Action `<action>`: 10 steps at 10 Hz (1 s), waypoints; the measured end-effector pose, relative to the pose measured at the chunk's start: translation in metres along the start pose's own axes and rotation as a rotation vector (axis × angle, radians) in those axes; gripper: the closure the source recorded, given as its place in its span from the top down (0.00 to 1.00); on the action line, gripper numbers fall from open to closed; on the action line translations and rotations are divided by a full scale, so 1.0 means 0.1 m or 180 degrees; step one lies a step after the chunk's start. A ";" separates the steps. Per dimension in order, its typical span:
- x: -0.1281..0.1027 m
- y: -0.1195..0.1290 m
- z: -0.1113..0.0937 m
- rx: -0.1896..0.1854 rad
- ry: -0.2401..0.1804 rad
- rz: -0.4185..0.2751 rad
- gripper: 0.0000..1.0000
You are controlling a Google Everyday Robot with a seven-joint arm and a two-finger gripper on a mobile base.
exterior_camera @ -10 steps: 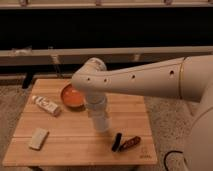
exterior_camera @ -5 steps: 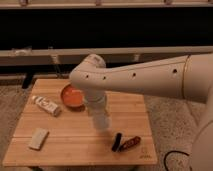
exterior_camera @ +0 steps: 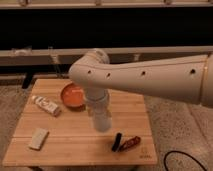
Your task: Place the ceramic cup over the eraser
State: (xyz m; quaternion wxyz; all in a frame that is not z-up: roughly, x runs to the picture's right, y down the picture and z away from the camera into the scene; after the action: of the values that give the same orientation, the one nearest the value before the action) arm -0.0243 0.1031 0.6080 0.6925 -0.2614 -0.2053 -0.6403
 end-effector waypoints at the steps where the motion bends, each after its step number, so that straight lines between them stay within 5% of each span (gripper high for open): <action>1: -0.08 0.12 -0.02 0.0003 -0.0014 0.0062 0.00; 10: -0.38 0.59 0.07 0.0063 -0.0161 0.0435 0.00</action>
State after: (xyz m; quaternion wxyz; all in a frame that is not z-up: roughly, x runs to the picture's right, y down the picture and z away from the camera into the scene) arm 0.0307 0.1398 0.5839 0.7318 -0.2841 -0.2107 -0.5826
